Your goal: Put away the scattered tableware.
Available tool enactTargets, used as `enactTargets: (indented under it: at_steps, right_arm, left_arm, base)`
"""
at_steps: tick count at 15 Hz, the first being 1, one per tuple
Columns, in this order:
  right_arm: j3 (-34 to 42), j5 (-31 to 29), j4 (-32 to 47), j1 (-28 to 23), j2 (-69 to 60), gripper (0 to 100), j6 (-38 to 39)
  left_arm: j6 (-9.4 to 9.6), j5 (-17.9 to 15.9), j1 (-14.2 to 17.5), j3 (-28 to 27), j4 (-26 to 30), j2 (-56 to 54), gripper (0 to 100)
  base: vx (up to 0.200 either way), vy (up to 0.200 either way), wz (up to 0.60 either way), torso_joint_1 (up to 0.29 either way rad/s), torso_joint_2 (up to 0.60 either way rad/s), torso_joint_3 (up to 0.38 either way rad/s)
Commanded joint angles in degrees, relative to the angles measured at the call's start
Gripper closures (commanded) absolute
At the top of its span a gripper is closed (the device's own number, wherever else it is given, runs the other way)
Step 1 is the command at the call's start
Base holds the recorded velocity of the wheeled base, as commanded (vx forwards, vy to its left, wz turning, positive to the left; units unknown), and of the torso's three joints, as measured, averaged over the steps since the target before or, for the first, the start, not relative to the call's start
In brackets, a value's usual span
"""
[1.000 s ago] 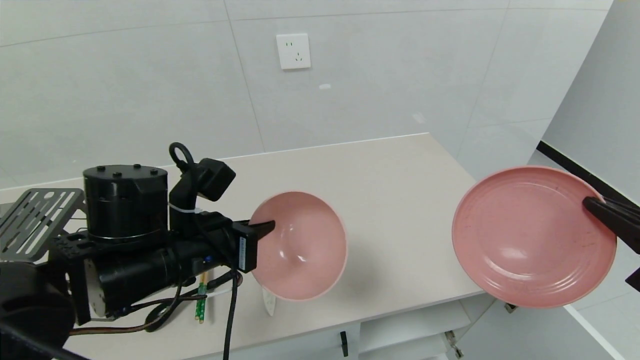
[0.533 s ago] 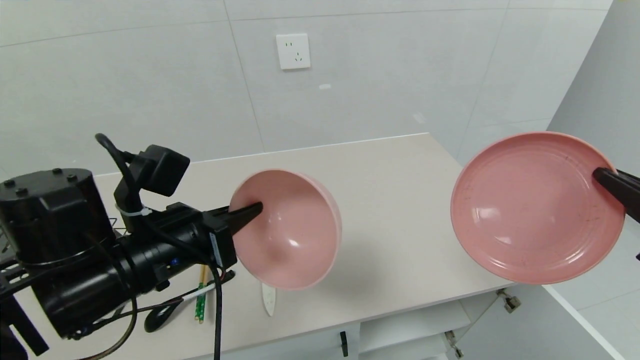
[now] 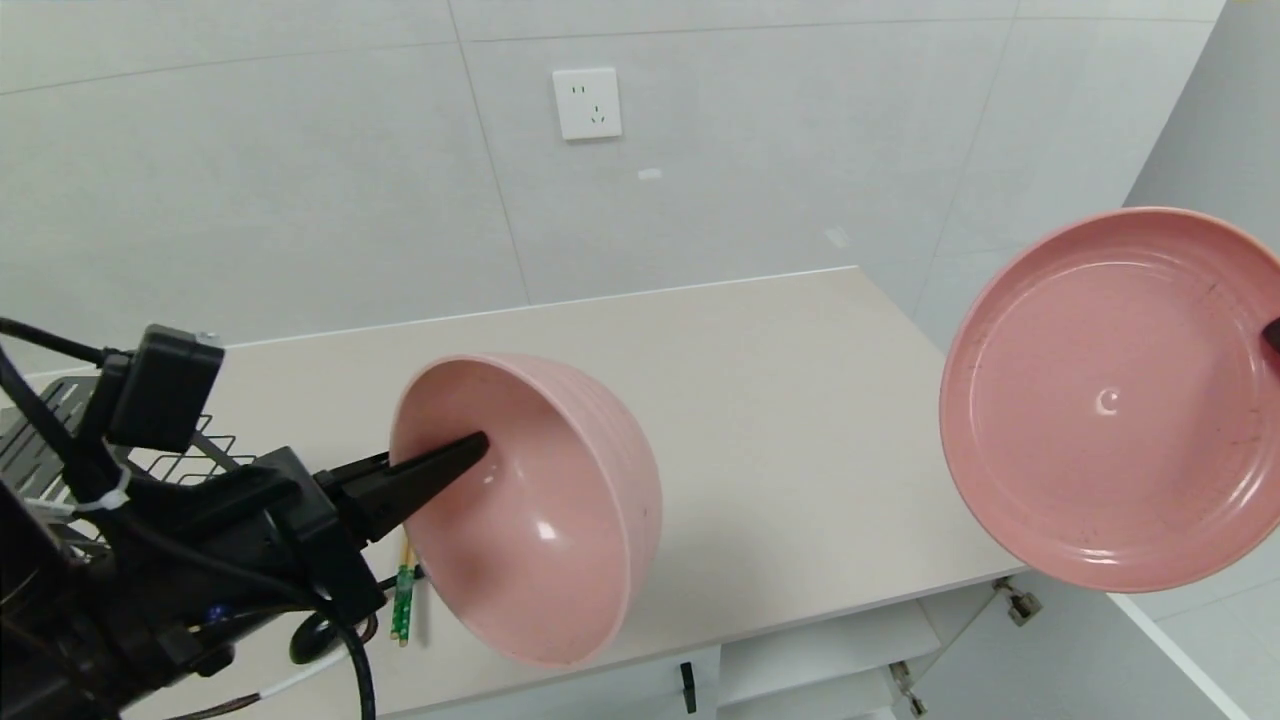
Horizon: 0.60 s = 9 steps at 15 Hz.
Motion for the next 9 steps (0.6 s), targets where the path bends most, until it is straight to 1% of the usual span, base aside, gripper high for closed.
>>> enactTargets:
  at_steps: [1, 2, 3, 4, 5, 6, 7, 8, 9]
  right_arm:
    - [-0.1, 0.2, -0.2, 0.0, 1.0, 100, 1.0]
    - [-0.1, 0.1, -0.2, 0.0, 2.0, 100, 1.0]
    - [0.1, 0.1, -0.2, 0.0, 2.8, 100, 1.0]
    - [0.2, 0.1, -0.2, 0.0, 3.1, 100, 1.0]
    - [0.2, 0.1, -0.2, 0.0, 3.1, 100, 1.0]
    - [0.6, 0.1, -0.2, 0.0, 3.1, 100, 1.0]
    - [1.3, 0.2, -1.4, 0.0, 3.9, 100, -0.3]
    - [1.4, 0.2, -4.2, 0.0, 5.1, 100, -1.8]
    - [1.9, 0.2, -7.6, 0.0, 6.3, 100, -1.9]
  left_arm:
    - [-1.17, 1.7, -0.2, 1.9, 1.1, -4.7, 100]
    - [-1.61, 5.7, -0.2, 3.5, 2.4, -5.9, 100]
    - [-2.58, 11.7, -0.2, 5.4, 3.8, -7.3, 100]
    - [-6.53, 16.8, -0.7, 6.7, 4.4, -8.0, 100]
    - [-8.47, 17.3, -1.3, 6.5, 4.4, -8.3, 100]
    - [-11.9, 17.3, -1.6, 6.0, 4.6, -9.6, 100]
    - [-11.54, 17.0, -1.6, 6.0, 4.4, -9.1, 100]
    - [-11.28, 15.9, -1.6, 6.2, 3.8, -8.5, 100]
    - [-10.58, 13.8, -1.6, 6.3, 2.3, -8.1, 100]
  base:
    - [0.0, 0.0, 0.0, 0.0, 0.0, 0.0]
    - [0.0, 0.0, 0.0, 0.0, 0.0, 0.0]
    - [0.0, 0.0, 0.0, 0.0, 0.0, 0.0]
    - [0.0, 0.0, 0.0, 0.0, 0.0, 0.0]
    - [0.0, 0.0, 0.0, 0.0, 0.0, 0.0]
    - [0.0, 0.0, 0.0, 0.0, 0.0, 0.0]
    - [0.0, 0.0, 0.0, 0.0, 0.0, 0.0]
    - [0.0, 0.0, 0.0, 0.0, 0.0, 0.0]
    - [0.0, 0.0, 0.0, 0.0, 0.0, 0.0]
